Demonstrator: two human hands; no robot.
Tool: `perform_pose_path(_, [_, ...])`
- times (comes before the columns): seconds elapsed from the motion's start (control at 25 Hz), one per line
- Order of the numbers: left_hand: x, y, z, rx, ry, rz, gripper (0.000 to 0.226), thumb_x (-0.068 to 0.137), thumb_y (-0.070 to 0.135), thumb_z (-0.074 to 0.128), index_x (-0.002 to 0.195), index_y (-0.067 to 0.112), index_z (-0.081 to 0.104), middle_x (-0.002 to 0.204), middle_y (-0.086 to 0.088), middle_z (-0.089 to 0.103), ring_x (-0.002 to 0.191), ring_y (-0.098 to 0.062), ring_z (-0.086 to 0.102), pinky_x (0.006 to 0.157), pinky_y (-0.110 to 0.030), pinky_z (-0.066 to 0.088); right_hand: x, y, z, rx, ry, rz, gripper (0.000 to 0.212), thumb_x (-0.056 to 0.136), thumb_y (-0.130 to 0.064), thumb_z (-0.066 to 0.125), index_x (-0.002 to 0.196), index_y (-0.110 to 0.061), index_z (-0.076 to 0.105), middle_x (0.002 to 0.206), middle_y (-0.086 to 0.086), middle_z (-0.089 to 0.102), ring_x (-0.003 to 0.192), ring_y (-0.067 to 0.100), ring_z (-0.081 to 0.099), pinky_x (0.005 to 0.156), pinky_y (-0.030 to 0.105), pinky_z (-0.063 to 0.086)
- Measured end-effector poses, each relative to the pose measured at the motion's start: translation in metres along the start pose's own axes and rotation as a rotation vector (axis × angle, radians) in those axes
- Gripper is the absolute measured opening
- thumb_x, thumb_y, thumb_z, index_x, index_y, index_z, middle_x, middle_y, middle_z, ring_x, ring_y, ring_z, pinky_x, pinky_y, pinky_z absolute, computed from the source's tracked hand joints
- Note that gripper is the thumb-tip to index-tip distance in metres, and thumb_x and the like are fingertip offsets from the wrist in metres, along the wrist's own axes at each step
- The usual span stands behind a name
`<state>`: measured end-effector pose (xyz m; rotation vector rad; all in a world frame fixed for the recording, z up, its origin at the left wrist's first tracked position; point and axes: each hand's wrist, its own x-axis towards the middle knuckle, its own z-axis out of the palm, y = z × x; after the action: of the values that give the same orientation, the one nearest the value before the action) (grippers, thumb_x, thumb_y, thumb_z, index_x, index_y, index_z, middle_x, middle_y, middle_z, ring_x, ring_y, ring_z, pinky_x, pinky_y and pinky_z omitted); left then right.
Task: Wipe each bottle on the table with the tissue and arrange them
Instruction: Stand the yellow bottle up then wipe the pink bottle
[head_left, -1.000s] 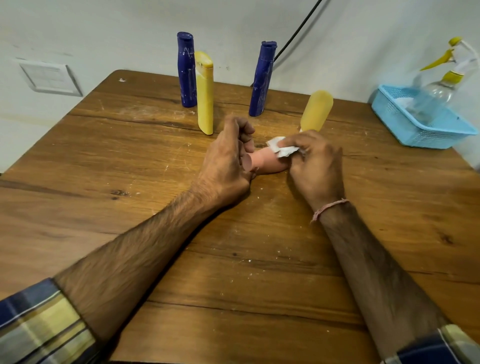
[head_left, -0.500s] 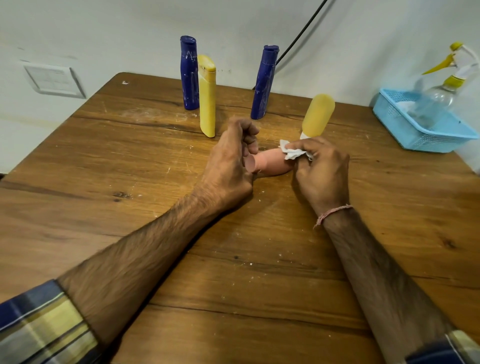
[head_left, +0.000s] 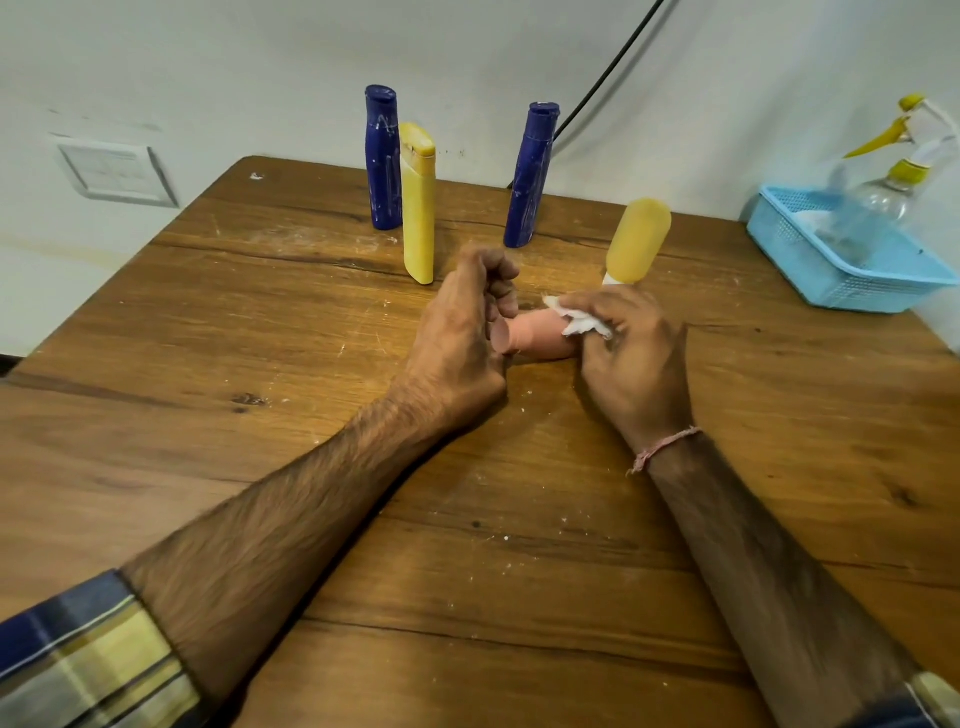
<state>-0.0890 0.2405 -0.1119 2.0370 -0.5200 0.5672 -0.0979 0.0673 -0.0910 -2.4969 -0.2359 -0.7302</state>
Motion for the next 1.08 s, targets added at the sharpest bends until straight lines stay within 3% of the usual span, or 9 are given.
perform_pose_path(0.12, [-0.002,0.002,0.0,-0.065,0.022,0.002,0.061,0.074,0.03,0.074,0.124,0.019,0.04,0.104,0.001,0.055,0.091,-0.01,0.058,0.08,-0.02,0.053,-0.009,-0.015,0.005,0.052,-0.054,-0.275,0.04,0.082,0.009,0.056,0.112,-0.013,0.071,0.114,0.001,0.069,0.111,0.014,0.057,0.1,0.019,0.041])
perform_pose_path(0.32, [0.0,-0.003,0.0,0.008,0.018,0.005,0.076,0.07,0.0,0.079,0.121,0.031,0.033,0.105,0.006,0.054,0.095,-0.005,0.057,0.084,-0.02,0.054,0.003,0.008,-0.007,-0.021,0.022,0.054,0.038,0.085,0.009,0.057,0.113,-0.013,0.07,0.118,0.004,0.068,0.114,0.018,0.058,0.107,0.032,0.043])
perform_pose_path(0.52, [-0.003,0.001,0.001,-0.094,0.043,-0.041,0.063,0.074,0.015,0.081,0.121,0.024,0.039,0.096,0.007,0.055,0.081,-0.005,0.058,0.07,-0.019,0.055,-0.014,-0.026,0.01,0.054,-0.013,-0.284,0.033,0.086,0.0,0.052,0.111,-0.011,0.071,0.109,0.003,0.07,0.106,0.015,0.06,0.095,0.02,0.047])
perform_pose_path(0.64, [-0.001,0.001,-0.002,-0.024,0.01,-0.119,0.065,0.071,0.016,0.088,0.115,0.025,0.042,0.097,0.011,0.055,0.082,-0.001,0.058,0.066,-0.011,0.052,0.001,-0.001,0.0,-0.017,-0.015,-0.004,0.04,0.084,0.009,0.056,0.112,-0.015,0.071,0.114,0.003,0.07,0.109,0.014,0.06,0.1,0.017,0.039])
perform_pose_path(0.72, [0.001,0.0,-0.003,0.015,-0.023,-0.142,0.057,0.071,0.017,0.088,0.11,0.024,0.047,0.1,0.012,0.055,0.088,-0.004,0.059,0.069,-0.016,0.056,0.003,0.012,-0.005,-0.068,-0.018,0.12,0.041,0.083,0.01,0.056,0.111,-0.015,0.073,0.114,0.002,0.071,0.109,0.015,0.061,0.101,0.016,0.038])
perform_pose_path(0.84, [0.001,0.0,0.0,0.019,-0.003,-0.148,0.037,0.077,0.021,0.086,0.101,0.018,0.058,0.098,0.007,0.062,0.085,-0.008,0.063,0.067,-0.026,0.06,-0.009,-0.011,0.001,0.034,-0.052,-0.114,0.037,0.084,0.008,0.058,0.11,-0.014,0.072,0.111,0.002,0.071,0.107,0.014,0.061,0.098,0.024,0.048])
perform_pose_path(0.92, [0.001,-0.001,0.001,-0.011,0.016,-0.181,0.033,0.078,0.028,0.086,0.097,0.016,0.062,0.092,0.005,0.066,0.079,-0.009,0.065,0.063,-0.023,0.059,-0.013,-0.019,0.007,0.109,-0.086,-0.272,0.037,0.083,0.009,0.058,0.11,-0.012,0.073,0.11,0.002,0.071,0.106,0.014,0.06,0.095,0.025,0.05])
perform_pose_path(0.96, [0.001,-0.002,0.001,-0.031,0.016,-0.225,0.033,0.077,0.03,0.087,0.097,0.018,0.063,0.091,0.007,0.066,0.077,-0.009,0.066,0.061,-0.02,0.059,-0.009,-0.015,0.007,0.101,-0.088,-0.249,0.037,0.084,0.009,0.058,0.111,-0.012,0.072,0.111,0.003,0.071,0.107,0.015,0.06,0.097,0.027,0.05])
perform_pose_path(1.08, [0.004,-0.005,-0.001,-0.044,-0.009,-0.31,0.035,0.076,0.026,0.087,0.101,0.025,0.063,0.095,0.013,0.064,0.078,-0.001,0.065,0.059,-0.011,0.056,0.004,0.009,-0.002,-0.039,-0.051,0.092,0.039,0.087,0.006,0.058,0.117,-0.016,0.069,0.124,0.003,0.067,0.118,0.015,0.056,0.107,0.034,0.045])
